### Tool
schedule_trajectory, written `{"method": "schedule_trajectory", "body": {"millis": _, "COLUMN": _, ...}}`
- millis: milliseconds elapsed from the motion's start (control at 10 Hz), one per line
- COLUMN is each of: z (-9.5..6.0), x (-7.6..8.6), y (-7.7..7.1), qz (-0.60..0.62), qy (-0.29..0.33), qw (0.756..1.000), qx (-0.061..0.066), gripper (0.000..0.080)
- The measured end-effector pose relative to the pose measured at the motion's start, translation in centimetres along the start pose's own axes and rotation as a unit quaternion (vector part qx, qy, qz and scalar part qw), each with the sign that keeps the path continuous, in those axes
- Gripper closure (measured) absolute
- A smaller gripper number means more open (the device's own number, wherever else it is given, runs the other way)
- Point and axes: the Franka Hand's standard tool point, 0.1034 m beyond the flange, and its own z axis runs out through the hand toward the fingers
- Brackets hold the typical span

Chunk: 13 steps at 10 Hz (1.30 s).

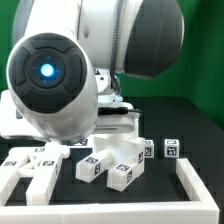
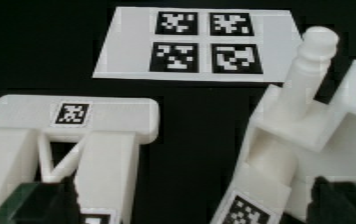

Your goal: Assemble chair

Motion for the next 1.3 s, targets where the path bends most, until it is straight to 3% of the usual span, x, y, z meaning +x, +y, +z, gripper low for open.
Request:
{"method": "schedule_trajectory", "body": {"millis": 300, "z": -2.5, "x": 1.7, "y": 0.4, "qz": -0.003, "qy": 0.158, "qw": 0.987, "qx": -0.011, "gripper": 0.0150}}
{"method": "schedule_trajectory", "body": {"millis": 400, "z": -2.2, "x": 1.2, "y": 0.4, "qz": -0.003, "qy": 0.179, "qw": 0.984, "qx": -0.008, "gripper": 0.0150}}
{"method": "schedule_trajectory", "body": {"millis": 900, "z": -4.2, "x": 3.7, "y": 3.7, "qz": -0.029, "qy": 0.380, "qw": 0.924, "qx": -0.037, "gripper": 0.0150}}
{"method": "schedule_trajectory", "body": {"millis": 1100, "z": -4.3, "x": 3.9, "y": 4.0, "qz": -0.023, "qy": 0.430, "qw": 0.901, "qx": -0.047, "gripper": 0.0150}}
{"method": "schedule_trajectory", "body": {"millis": 1300, "z": -4.1, "x": 3.9, "y": 4.0, "qz": -0.024, "qy": 0.423, "qw": 0.905, "qx": -0.045, "gripper": 0.0150}}
